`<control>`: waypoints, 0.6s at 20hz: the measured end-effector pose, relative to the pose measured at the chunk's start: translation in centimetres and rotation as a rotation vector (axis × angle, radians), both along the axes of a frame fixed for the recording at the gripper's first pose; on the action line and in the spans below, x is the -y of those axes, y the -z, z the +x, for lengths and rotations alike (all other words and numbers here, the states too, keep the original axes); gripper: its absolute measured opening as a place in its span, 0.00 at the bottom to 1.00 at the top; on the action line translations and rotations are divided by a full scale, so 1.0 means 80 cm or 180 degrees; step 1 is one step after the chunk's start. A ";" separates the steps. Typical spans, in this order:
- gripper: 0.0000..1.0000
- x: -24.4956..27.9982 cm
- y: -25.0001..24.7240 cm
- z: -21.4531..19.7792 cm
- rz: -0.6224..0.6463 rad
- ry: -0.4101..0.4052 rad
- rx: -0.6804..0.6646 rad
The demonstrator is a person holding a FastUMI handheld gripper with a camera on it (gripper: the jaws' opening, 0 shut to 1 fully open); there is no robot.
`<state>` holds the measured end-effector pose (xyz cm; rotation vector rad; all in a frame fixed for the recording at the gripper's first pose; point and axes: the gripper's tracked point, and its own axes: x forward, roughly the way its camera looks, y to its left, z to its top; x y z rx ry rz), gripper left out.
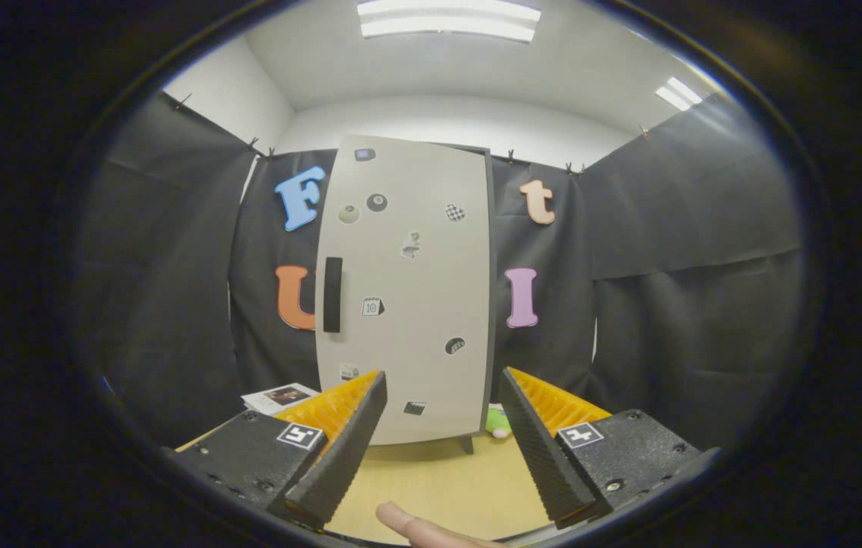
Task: Open the shoe cabinet door, grab the shoes and put them into the shoe cabinet, then close the shoe cabinet door.
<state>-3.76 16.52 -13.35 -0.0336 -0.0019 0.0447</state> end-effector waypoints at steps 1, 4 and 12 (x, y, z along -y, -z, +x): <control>0.97 0.000 0.000 0.000 0.0001 0.0006 0.0003; 0.97 -0.001 -0.001 -0.002 0.0004 -0.0003 0.0028; 0.97 -0.006 0.002 -0.003 -0.0025 -0.0037 0.0041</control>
